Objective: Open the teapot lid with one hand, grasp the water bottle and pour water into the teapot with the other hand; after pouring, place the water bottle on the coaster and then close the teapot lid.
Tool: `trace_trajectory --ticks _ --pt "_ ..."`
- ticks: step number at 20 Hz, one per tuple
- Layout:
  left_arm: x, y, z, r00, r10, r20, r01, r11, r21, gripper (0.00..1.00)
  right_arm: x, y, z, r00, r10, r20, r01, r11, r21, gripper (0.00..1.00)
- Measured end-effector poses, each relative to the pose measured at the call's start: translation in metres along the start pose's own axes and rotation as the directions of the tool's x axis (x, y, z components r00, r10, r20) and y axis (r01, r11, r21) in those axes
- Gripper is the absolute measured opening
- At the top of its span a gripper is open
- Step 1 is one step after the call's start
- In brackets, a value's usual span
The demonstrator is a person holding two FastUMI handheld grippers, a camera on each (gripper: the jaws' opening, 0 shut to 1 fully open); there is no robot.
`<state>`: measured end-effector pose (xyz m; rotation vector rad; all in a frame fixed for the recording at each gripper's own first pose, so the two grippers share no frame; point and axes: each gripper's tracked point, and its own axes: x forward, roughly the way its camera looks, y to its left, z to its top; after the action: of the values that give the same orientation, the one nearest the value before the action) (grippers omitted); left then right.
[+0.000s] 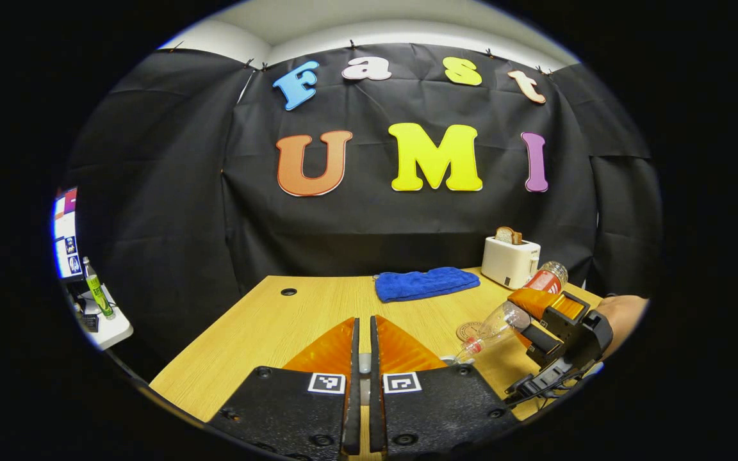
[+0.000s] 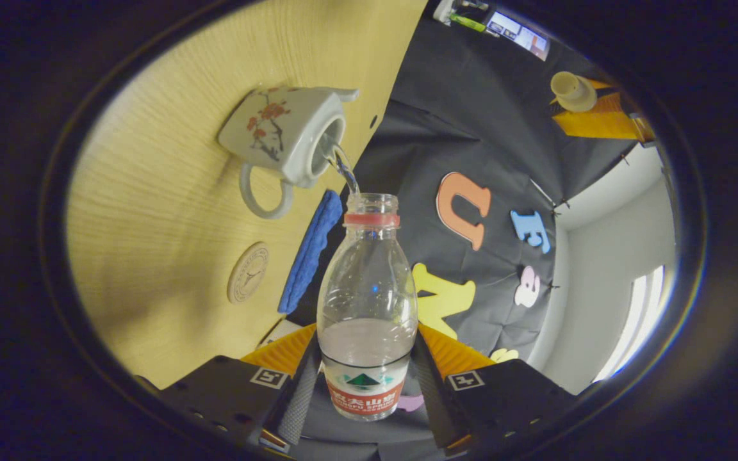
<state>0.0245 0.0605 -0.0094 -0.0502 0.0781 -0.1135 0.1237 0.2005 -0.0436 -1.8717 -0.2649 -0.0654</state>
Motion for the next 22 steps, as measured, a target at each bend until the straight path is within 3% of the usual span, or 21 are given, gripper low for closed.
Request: trace_trajectory --ticks 13,22 --pt "-0.003 -0.007 0.004 1.0 -0.016 0.016 0.016 1.0 0.008 0.08 -0.004 -0.031 0.019 0.992 -0.101 0.074 0.115 0.972 -0.204 0.75" --pt "-0.002 -0.005 0.002 1.0 -0.016 0.007 0.016 1.0 0.018 0.08 -0.01 -0.031 0.025 0.987 -0.133 0.086 0.15 0.956 -0.25 0.77"
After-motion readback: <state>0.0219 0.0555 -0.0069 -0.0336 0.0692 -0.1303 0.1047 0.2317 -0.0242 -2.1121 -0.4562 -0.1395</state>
